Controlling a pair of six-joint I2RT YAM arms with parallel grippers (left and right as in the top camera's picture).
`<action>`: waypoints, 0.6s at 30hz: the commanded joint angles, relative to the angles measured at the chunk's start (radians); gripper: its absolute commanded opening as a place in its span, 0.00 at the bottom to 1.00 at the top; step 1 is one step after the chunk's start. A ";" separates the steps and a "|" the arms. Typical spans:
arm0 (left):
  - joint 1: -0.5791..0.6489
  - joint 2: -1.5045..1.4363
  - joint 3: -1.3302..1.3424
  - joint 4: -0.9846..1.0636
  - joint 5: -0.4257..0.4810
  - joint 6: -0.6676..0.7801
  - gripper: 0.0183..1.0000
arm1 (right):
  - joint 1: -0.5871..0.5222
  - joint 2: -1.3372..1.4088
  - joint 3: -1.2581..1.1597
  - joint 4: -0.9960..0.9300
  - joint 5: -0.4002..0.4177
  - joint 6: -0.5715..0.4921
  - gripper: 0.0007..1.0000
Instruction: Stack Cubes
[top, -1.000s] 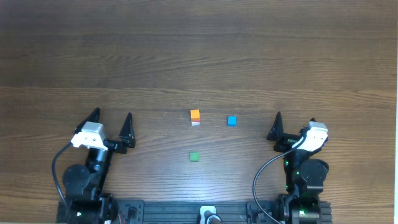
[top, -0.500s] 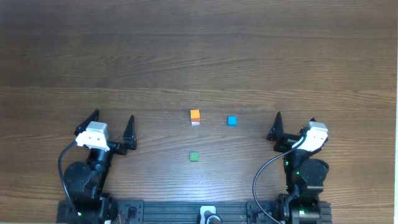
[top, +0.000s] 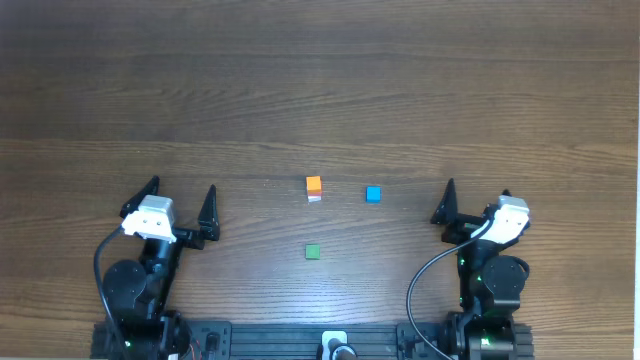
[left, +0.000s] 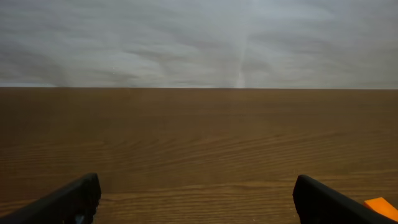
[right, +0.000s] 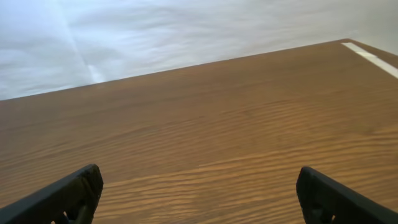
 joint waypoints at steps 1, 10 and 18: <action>0.005 -0.008 -0.005 -0.001 -0.001 0.015 1.00 | 0.000 -0.004 -0.005 -0.001 0.093 -0.009 0.99; 0.005 -0.008 -0.005 -0.001 -0.001 0.015 1.00 | 0.000 -0.004 0.035 -0.034 -0.139 0.021 0.99; 0.005 -0.008 -0.005 -0.001 -0.001 0.015 1.00 | 0.000 0.007 0.173 -0.140 -0.138 -0.148 0.99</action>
